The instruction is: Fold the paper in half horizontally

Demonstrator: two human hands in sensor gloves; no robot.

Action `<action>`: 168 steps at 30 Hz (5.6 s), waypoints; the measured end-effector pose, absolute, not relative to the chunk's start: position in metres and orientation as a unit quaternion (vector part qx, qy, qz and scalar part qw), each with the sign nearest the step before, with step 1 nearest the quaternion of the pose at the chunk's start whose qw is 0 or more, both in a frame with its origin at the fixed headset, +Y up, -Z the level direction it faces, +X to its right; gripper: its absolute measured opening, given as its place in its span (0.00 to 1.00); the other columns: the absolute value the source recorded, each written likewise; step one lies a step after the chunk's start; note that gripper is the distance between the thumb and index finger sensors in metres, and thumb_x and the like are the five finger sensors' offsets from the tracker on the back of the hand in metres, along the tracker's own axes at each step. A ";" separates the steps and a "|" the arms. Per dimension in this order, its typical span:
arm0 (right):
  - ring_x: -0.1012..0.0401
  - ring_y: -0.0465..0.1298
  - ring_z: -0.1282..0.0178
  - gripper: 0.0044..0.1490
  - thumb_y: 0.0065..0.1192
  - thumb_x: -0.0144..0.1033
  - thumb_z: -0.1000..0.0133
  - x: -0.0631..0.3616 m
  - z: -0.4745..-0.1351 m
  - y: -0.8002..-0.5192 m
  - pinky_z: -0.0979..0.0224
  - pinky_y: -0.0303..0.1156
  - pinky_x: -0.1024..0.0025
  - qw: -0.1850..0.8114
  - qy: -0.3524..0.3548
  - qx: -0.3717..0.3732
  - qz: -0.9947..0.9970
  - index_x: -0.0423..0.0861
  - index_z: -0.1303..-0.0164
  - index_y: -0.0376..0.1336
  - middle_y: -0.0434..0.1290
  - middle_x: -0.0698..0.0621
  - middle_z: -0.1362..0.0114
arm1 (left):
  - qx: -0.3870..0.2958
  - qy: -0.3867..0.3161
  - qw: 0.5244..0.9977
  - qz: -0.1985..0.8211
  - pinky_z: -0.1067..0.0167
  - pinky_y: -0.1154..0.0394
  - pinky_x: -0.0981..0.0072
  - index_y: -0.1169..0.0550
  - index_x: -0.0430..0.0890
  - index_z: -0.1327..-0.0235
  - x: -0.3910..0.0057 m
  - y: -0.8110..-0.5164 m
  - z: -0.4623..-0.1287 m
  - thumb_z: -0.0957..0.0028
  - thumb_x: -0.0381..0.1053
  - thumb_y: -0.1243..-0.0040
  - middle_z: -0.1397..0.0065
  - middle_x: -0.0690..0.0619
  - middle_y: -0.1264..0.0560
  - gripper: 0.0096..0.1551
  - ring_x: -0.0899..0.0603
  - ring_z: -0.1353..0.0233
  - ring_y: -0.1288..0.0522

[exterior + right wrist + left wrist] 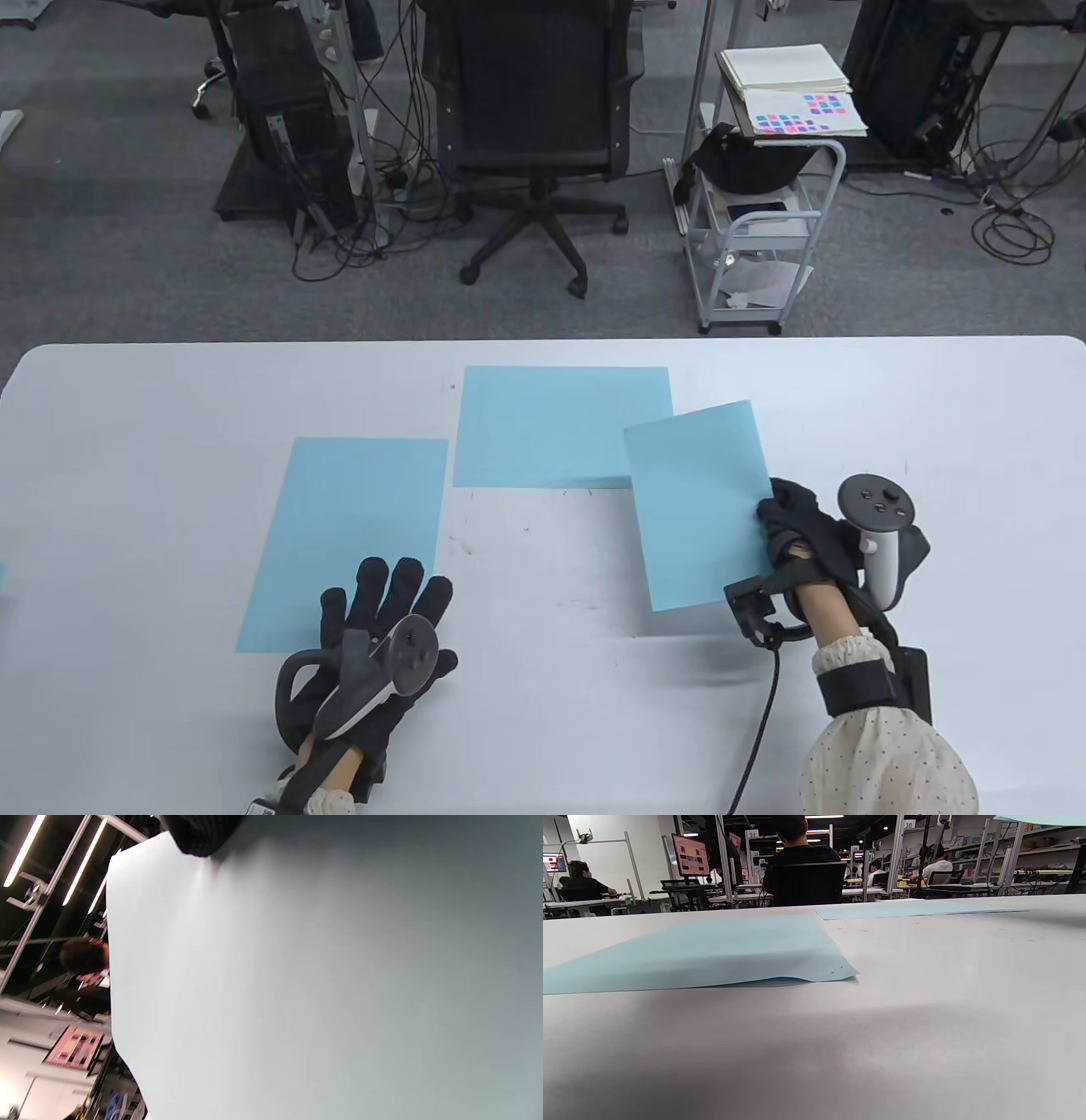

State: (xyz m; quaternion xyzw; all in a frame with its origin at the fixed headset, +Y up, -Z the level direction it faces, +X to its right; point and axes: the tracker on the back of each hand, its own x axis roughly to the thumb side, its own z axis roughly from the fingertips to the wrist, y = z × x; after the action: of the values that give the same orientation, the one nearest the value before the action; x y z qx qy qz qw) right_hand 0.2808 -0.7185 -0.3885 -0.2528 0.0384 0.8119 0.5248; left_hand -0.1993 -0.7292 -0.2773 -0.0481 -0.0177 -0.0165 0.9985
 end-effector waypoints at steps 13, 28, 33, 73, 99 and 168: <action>0.45 0.64 0.25 0.32 0.59 0.30 0.45 0.346 -0.409 -0.755 0.21 0.47 0.36 0.385 0.082 -0.372 0.841 0.45 0.28 0.56 0.73 0.51 0.38 | -0.059 0.002 0.998 -0.007 0.15 0.56 0.40 0.52 0.78 0.29 -0.214 -0.734 -0.283 0.65 0.74 0.54 0.14 0.71 0.59 0.47 0.49 0.12 0.63; 0.39 0.35 0.16 0.53 0.59 0.49 0.46 0.310 -0.417 -0.747 0.23 0.31 0.30 0.207 0.097 -0.373 0.899 0.49 0.19 0.37 0.43 0.45 0.13 | -0.055 0.001 0.998 -0.005 0.15 0.55 0.40 0.52 0.78 0.29 -0.216 -0.736 -0.284 0.65 0.74 0.54 0.14 0.71 0.59 0.47 0.49 0.12 0.63; 0.40 0.34 0.16 0.52 0.58 0.50 0.45 0.250 -0.436 -0.716 0.23 0.31 0.30 0.213 0.079 -0.296 0.928 0.50 0.18 0.38 0.41 0.45 0.13 | -0.052 -0.002 0.999 -0.004 0.15 0.55 0.40 0.52 0.78 0.29 -0.216 -0.737 -0.284 0.65 0.74 0.54 0.14 0.71 0.59 0.47 0.49 0.12 0.63; 0.43 0.35 0.16 0.43 0.53 0.61 0.48 0.024 -0.539 -0.780 0.22 0.32 0.32 0.088 0.180 -0.199 0.959 0.55 0.27 0.46 0.50 0.53 0.25 | -0.065 0.005 0.998 0.012 0.15 0.55 0.40 0.52 0.78 0.29 -0.221 -0.738 -0.286 0.65 0.74 0.54 0.14 0.70 0.59 0.47 0.48 0.12 0.62; 0.47 0.40 0.14 0.45 0.63 0.39 0.48 0.066 -0.500 -0.765 0.20 0.33 0.34 0.089 0.212 -0.142 0.963 0.60 0.21 0.48 0.46 0.55 0.14 | -0.076 0.002 0.997 0.003 0.15 0.55 0.40 0.51 0.78 0.29 -0.217 -0.738 -0.285 0.65 0.74 0.53 0.14 0.70 0.58 0.47 0.49 0.12 0.62; 0.51 0.41 0.13 0.40 0.61 0.38 0.46 0.109 -0.340 -0.752 0.21 0.31 0.35 0.124 0.188 0.153 0.962 0.62 0.23 0.51 0.46 0.60 0.12 | -0.089 -0.020 0.996 -0.008 0.15 0.54 0.41 0.51 0.78 0.29 -0.205 -0.742 -0.281 0.66 0.74 0.54 0.14 0.70 0.58 0.47 0.49 0.12 0.61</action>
State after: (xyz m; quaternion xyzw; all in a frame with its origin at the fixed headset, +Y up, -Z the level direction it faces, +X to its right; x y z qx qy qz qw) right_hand 0.1089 -0.7522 -0.3398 0.1534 0.1885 0.9621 0.1239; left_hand -0.2054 -0.7420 -0.2813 -0.0886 -0.0201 -0.0076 0.9958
